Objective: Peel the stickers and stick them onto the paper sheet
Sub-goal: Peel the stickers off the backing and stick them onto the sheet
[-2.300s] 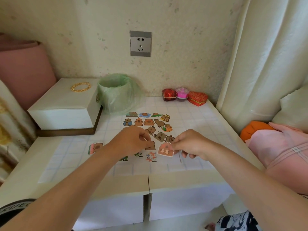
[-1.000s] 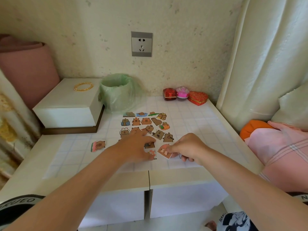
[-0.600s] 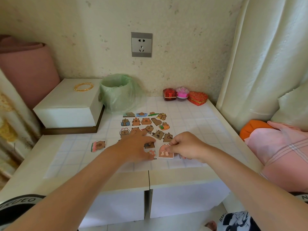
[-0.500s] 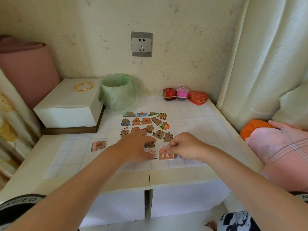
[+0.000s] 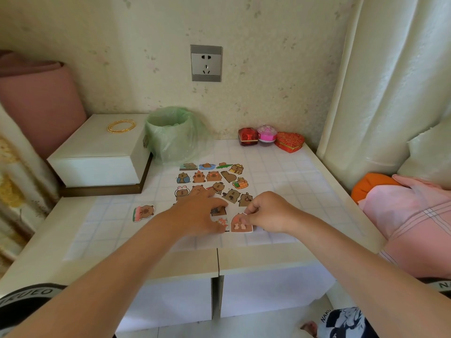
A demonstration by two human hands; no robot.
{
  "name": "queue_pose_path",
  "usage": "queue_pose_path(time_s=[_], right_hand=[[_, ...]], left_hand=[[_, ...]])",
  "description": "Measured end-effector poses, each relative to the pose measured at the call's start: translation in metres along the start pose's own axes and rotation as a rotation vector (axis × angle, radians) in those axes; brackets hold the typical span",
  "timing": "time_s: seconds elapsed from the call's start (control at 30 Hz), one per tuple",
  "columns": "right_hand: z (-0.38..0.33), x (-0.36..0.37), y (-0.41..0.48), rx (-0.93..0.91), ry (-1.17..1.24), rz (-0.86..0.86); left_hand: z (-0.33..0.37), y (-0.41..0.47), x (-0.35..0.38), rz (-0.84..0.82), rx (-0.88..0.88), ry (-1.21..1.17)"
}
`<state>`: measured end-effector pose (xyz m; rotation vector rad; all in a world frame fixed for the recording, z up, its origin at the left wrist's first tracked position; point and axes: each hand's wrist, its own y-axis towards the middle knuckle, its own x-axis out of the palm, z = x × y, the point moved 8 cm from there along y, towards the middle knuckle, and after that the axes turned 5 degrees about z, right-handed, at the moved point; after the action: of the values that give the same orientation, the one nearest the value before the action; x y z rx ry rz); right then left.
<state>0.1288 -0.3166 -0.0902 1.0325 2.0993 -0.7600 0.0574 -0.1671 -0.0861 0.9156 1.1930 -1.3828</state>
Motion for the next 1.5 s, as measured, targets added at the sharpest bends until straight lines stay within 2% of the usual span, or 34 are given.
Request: queue_pose_path(time_s=[0.73,0.9,1.0,1.1,1.23,1.33,1.5], right_hand=[[-0.010,-0.001,-0.003,0.003,-0.094,0.013],[-0.015,-0.006,-0.003,0.002,-0.199,0.075],[-0.018,-0.015,-0.003,0.006,-0.370,0.138],[-0.018,-0.024,-0.006,-0.016,-0.507,0.200],[-0.019,-0.018,-0.016,-0.167,-0.444,0.199],[-0.024,-0.011,-0.028,-0.367,-0.433,0.216],[-0.020,-0.001,-0.048,-0.655,-0.456,0.272]], left_hand=[[0.005,0.001,-0.002,0.122,-0.061,-0.037],[0.009,0.002,-0.002,0.168,-0.060,0.003],[0.011,0.002,-0.002,0.173,-0.053,0.010],[0.018,0.000,-0.008,0.259,-0.007,0.003],[0.041,-0.005,-0.008,0.380,0.232,-0.106],[0.045,-0.009,0.003,0.349,0.324,-0.142],[0.052,-0.027,0.002,0.446,0.474,-0.089]])
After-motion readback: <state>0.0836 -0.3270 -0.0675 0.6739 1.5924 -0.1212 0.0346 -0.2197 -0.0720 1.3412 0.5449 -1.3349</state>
